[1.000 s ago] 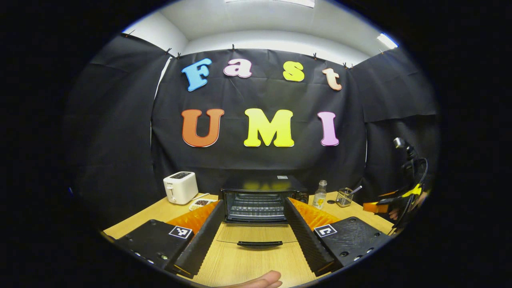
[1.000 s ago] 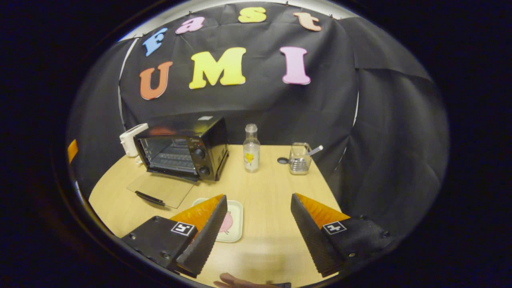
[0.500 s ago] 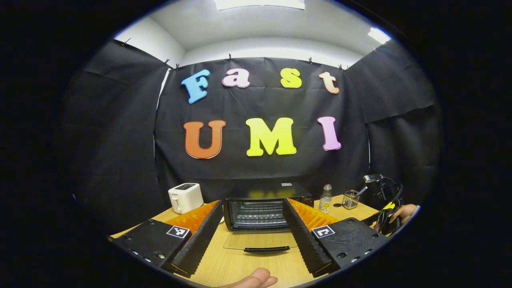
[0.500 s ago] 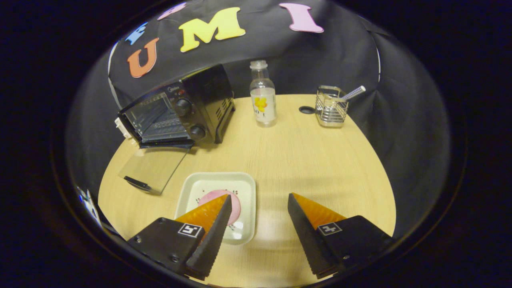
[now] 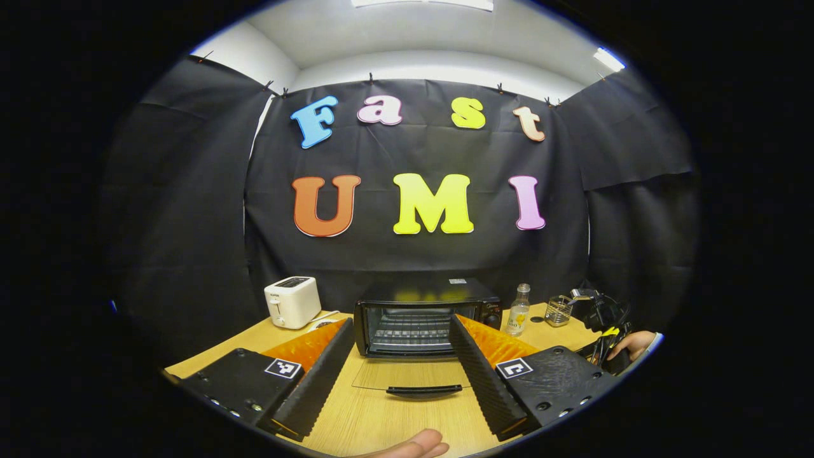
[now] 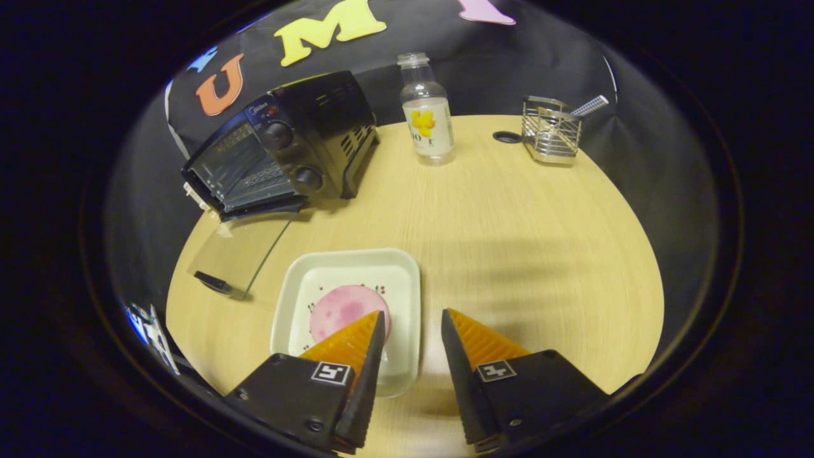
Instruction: Open the electric oven with the left hand, put the food in, and close the electric oven.
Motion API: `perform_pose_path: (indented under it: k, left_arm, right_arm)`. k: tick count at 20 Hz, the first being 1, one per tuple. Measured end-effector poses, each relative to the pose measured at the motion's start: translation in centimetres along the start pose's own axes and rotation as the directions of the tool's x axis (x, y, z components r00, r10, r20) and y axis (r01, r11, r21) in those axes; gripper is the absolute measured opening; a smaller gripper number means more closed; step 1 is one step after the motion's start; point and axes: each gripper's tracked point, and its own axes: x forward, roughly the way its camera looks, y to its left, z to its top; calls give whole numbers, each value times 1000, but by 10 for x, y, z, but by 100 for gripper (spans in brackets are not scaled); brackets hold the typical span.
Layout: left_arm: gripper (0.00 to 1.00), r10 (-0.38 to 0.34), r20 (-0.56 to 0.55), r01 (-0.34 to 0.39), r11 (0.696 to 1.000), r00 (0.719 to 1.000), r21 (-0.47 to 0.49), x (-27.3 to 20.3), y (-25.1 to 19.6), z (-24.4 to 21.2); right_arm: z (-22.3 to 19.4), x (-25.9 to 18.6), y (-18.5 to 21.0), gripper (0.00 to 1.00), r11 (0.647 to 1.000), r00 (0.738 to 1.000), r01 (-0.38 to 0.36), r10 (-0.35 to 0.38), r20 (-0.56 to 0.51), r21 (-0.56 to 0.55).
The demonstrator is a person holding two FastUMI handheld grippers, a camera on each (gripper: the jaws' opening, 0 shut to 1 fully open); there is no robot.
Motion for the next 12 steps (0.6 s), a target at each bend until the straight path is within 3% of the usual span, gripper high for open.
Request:
perform_pose_path:
  k: [2,4,7,10,12]
  left_arm:
    - [95,13,-6,-13,1000,1000,-1,-1,2,0]
    - [95,1,-9,-2,1000,1000,-15,-4,-1,1]
    - [95,4,-9,-4,1000,1000,-6,-10,0,5]
    - [95,26,-3,-26,1000,1000,14,-18,4,12]
    - [95,41,8,-41,999,999,17,-25,6,19]
  right_arm:
    - [-1,14,4,31,998,998,-59,60,-15,10]
    - [5,8,4,2,989,993,-113,115,-11,93]
    - [-1,4,5,4,966,980,-188,197,-30,177]
    - [-6,0,8,4,917,960,-247,276,-50,315]
    - [-10,-4,7,4,905,957,-253,287,-52,342]
